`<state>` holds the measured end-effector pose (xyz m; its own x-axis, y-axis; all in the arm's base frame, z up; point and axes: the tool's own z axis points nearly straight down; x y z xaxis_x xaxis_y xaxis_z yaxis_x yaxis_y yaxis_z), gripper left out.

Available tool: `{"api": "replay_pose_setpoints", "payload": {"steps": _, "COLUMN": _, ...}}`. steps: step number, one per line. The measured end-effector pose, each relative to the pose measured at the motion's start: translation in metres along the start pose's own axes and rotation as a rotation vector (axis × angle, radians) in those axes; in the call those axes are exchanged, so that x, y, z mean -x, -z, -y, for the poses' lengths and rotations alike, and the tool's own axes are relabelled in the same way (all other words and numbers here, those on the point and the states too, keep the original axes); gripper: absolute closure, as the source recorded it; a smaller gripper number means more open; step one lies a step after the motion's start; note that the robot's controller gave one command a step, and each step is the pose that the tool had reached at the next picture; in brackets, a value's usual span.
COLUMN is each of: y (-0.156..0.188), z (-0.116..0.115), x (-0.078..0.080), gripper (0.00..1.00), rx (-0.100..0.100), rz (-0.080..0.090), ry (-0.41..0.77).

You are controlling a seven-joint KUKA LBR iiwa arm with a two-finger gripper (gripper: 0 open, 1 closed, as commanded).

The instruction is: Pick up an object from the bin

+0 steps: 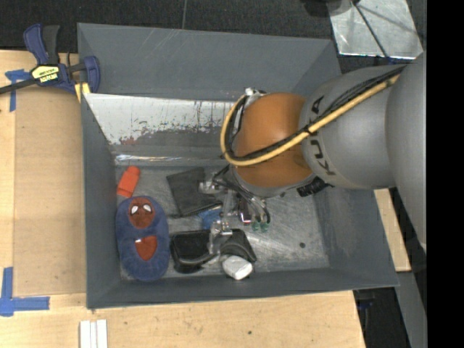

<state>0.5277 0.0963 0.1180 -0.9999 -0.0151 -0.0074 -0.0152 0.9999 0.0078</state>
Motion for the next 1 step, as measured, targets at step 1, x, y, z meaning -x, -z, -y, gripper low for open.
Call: {"api": "replay_pose_setpoints", "payload": {"steps": 1, "y": 0.0092, "z": 0.006, "x": -0.0079, "gripper": 0.0, "rx": -0.005, "rz": 0.0, "ry": -0.082}}
